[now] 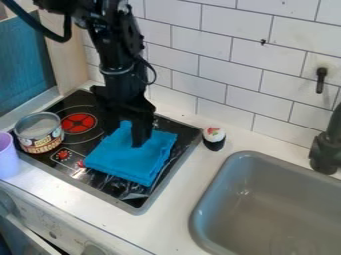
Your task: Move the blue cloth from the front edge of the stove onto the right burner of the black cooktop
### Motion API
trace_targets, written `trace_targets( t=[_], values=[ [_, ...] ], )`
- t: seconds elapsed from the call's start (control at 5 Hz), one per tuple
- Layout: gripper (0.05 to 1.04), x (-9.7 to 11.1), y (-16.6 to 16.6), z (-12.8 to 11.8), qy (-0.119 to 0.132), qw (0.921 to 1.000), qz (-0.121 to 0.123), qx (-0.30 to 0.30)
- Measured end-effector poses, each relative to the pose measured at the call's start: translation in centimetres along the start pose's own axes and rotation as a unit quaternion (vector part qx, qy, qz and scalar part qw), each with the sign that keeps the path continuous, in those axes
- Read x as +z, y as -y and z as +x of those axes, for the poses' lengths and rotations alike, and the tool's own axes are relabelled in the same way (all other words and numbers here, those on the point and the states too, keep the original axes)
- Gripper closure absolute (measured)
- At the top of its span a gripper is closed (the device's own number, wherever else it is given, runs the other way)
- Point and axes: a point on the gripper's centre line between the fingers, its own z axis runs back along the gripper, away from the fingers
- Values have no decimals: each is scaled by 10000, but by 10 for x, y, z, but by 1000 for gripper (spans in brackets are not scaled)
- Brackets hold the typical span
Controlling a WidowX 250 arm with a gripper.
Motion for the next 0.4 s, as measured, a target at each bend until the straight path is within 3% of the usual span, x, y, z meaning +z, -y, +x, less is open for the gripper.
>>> trace_targets(
  t=[0.4],
  values=[
    [83,29,4,-12,-560,9983,-168,-40]
  ],
)
